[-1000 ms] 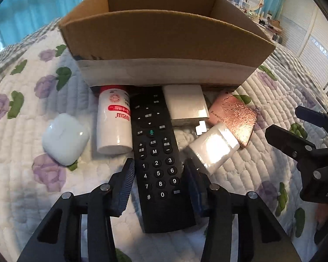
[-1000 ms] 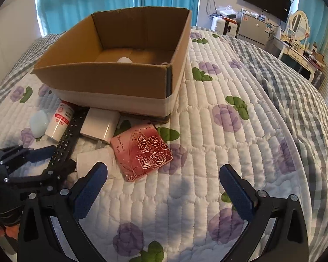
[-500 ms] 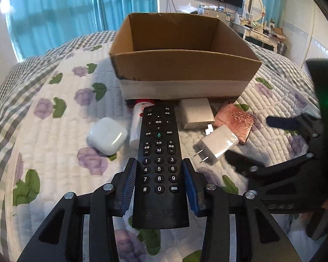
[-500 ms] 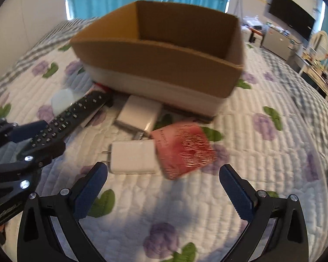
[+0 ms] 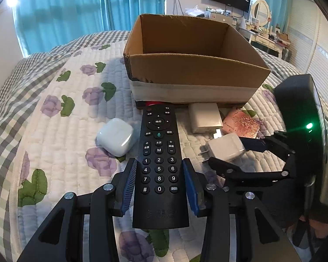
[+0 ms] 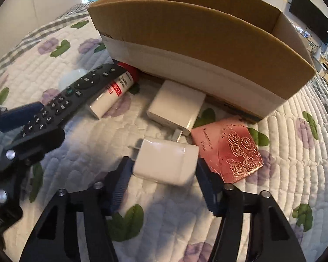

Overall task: Organize rigid objects
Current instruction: 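Grasp the black remote with left tool while right tool grasps white charger, then place remote in box with left tool while right tool drops white charger in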

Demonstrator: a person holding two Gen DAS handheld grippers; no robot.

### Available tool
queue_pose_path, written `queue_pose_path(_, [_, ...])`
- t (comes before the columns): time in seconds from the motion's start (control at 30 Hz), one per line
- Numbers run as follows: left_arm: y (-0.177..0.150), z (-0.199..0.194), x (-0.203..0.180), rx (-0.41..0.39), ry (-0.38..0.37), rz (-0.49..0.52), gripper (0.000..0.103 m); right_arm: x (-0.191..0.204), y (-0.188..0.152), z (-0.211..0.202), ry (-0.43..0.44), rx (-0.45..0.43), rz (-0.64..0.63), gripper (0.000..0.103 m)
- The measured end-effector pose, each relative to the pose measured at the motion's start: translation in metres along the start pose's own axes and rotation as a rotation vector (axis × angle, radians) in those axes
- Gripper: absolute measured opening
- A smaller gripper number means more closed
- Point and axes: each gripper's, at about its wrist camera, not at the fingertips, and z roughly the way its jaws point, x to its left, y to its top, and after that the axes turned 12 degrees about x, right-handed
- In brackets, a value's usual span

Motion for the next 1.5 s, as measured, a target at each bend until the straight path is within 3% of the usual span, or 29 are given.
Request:
queue_pose_path(0.37, [0.0, -0.032, -0.012, -0.043, -0.003, 0.011, 0.042, -0.002, -0.018, -0.042, 0.003, -0.091, 0.03, 0.055])
queue_pose_path(0.63, [0.003, -0.071, -0.023, -0.094, 0.006, 0.029, 0.042, -0.007, -0.018, -0.099, -0.02, -0.19, 0.034, 0.054])
queue_pose_path(0.83, [0.033, -0.108, -0.026, -0.169, -0.006, 0.032, 0.042, -0.023, -0.005, -0.157, -0.057, -0.287, 0.039, 0.054])
queue_pose_path(0.97, [0.074, -0.118, -0.024, -0.202, 0.009, 0.028, 0.042, -0.04, 0.019, -0.186, -0.077, -0.346, 0.056, 0.054])
queue_pose_path(1.07, [0.103, -0.114, -0.019, -0.2, -0.005, 0.016, 0.042, -0.054, 0.042, -0.2, -0.084, -0.378, 0.067, 0.054])
queue_pose_path(1.2, [0.146, -0.085, -0.018, -0.191, 0.036, 0.024, 0.042, -0.069, 0.073, -0.202, -0.101, -0.399, 0.068, 0.054])
queue_pose_path(1.5, [0.19, 0.012, -0.02, -0.085, 0.063, 0.013, 0.042, -0.097, 0.118, -0.156, -0.076, -0.385, 0.071, 0.054])
